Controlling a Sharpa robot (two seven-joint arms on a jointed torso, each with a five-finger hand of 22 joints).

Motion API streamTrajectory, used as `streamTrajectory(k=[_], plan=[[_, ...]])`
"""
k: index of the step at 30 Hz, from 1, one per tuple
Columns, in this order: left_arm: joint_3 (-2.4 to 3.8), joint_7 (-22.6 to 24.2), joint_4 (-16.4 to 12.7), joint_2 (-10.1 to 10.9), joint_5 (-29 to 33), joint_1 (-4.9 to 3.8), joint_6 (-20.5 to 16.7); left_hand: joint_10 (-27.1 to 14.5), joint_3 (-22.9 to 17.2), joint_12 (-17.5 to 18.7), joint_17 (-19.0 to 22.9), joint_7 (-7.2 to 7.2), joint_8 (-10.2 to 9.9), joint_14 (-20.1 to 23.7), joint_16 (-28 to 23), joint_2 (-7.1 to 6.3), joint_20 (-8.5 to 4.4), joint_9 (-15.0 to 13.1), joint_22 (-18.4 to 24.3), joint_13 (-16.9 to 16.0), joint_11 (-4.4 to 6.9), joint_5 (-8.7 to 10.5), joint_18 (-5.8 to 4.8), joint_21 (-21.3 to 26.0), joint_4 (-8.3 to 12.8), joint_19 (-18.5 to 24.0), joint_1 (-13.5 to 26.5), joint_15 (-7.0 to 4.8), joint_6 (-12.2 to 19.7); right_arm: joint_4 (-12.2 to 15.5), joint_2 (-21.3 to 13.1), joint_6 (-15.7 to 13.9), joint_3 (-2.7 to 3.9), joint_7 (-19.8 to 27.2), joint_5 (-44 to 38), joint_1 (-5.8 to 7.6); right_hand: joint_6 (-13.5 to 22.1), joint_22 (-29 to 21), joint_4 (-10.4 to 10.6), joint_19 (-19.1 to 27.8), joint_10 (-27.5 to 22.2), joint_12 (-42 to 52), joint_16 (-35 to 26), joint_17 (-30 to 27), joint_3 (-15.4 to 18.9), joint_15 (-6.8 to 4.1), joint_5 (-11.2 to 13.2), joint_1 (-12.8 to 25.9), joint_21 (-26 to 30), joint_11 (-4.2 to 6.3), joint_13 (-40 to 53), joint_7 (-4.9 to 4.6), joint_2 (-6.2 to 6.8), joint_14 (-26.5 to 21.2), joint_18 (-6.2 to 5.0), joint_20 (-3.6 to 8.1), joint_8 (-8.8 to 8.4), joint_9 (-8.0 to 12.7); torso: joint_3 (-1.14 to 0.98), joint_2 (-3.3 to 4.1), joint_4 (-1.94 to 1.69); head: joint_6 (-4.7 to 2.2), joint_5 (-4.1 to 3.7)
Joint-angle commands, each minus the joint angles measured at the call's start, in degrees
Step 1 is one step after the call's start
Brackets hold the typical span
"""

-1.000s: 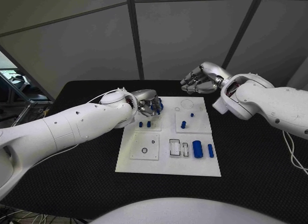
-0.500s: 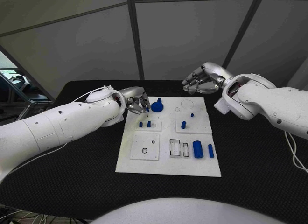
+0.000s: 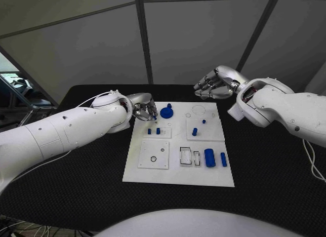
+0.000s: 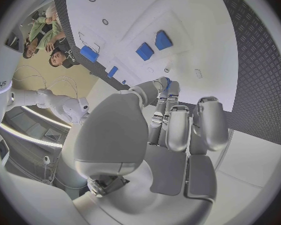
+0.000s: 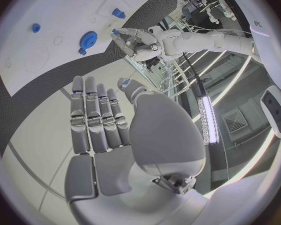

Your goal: Assemble the parts on the task board

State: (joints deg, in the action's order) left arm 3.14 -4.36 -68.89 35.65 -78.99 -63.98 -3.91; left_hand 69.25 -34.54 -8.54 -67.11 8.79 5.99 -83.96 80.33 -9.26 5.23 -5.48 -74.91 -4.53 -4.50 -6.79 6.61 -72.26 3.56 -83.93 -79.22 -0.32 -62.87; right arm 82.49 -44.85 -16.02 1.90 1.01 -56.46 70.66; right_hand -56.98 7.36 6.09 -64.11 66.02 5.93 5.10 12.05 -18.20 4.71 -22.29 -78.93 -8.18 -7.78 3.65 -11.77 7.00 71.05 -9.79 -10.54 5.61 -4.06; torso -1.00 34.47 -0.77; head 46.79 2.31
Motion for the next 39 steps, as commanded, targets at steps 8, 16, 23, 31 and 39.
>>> streamTrajectory(k=[8,16,23,31,39], plan=[[0.0,-0.72,1.1,-0.84,-0.29,-0.01,2.45,0.34,0.04,0.22,0.08,0.01,-0.26,-1.29,0.26,0.1,0.12,-0.01,-5.81,-0.05,-0.1,0.14,-2.8,0.13,-0.12,-0.74,0.53,0.22,-0.56,0.12,0.03,0.0,0.04,0.61,-0.11,0.12,0.17,-0.06,-0.07,-0.51,-0.17,0.39,-0.21,-0.06,-0.37,-0.05,-0.26,-0.08,0.25,-0.05,-0.05,0.05,-0.39,0.33,-0.62,-0.06,0.17,-0.04,0.02,0.0,-0.03,0.11,-0.02],[-0.06,-0.84,1.23,-1.27,-0.32,0.06,3.74,0.37,0.14,0.33,0.13,-0.02,-0.32,-1.28,0.26,0.1,0.12,0.02,-5.71,-0.07,-0.09,0.16,-2.76,0.34,-0.16,-0.67,0.71,0.21,-0.58,0.07,0.18,0.04,0.04,0.66,-0.11,0.12,0.17,-0.06,-0.07,-0.51,-0.17,0.39,-0.21,-0.06,-0.37,-0.05,-0.26,-0.08,0.25,-0.05,-0.05,0.05,-0.39,0.33,-0.62,-0.06,0.17,-0.04,0.03,-0.01,0.03,0.21,0.0],[-0.14,-0.86,1.62,-1.66,-0.33,0.12,4.12,0.37,0.17,0.37,0.14,-0.03,-0.34,-1.27,0.26,0.09,0.12,0.03,-5.71,-0.07,-0.09,0.17,-2.76,0.35,-0.17,-0.67,0.76,0.21,-0.57,0.09,0.2,0.03,0.04,0.67,-0.11,0.12,0.17,-0.06,-0.07,-0.51,-0.17,0.39,-0.21,-0.06,-0.37,-0.05,-0.26,-0.08,0.25,-0.05,-0.05,0.05,-0.39,0.33,-0.62,-0.06,0.17,-0.04,-0.02,0.0,0.01,0.26,-0.04],[-0.19,-1.24,2.24,-2.11,-0.33,0.15,4.74,0.35,0.21,0.44,0.2,-0.03,-0.39,-1.26,0.24,0.09,0.12,0.05,-5.64,-0.08,-0.09,0.17,-2.73,0.5,-0.2,-0.62,0.85,0.21,-0.55,0.15,0.15,0.01,0.04,0.67,-0.11,0.12,0.17,-0.06,-0.07,-0.51,-0.17,0.39,-0.21,-0.06,-0.37,-0.05,-0.26,-0.08,0.25,-0.05,-0.05,0.05,-0.39,0.33,-0.62,-0.06,0.17,-0.04,-0.02,-0.02,0.01,0.24,-0.06],[-0.23,-1.39,2.66,-2.43,-0.33,0.15,4.85,0.28,0.25,0.57,0.25,-0.04,-0.49,-1.24,0.24,0.1,0.13,0.09,-5.54,-0.07,-0.1,0.16,-2.69,0.7,-0.19,-0.55,0.92,0.2,-0.46,0.19,0.13,-0.02,0.04,0.68,-0.11,0.12,0.17,-0.06,-0.07,-0.51,-0.17,0.39,-0.21,-0.06,-0.37,-0.05,-0.26,-0.08,0.25,-0.05,-0.05,0.05,-0.39,0.33,-0.62,-0.06,0.17,-0.04,0.0,0.02,0.02,0.26,-0.2]])
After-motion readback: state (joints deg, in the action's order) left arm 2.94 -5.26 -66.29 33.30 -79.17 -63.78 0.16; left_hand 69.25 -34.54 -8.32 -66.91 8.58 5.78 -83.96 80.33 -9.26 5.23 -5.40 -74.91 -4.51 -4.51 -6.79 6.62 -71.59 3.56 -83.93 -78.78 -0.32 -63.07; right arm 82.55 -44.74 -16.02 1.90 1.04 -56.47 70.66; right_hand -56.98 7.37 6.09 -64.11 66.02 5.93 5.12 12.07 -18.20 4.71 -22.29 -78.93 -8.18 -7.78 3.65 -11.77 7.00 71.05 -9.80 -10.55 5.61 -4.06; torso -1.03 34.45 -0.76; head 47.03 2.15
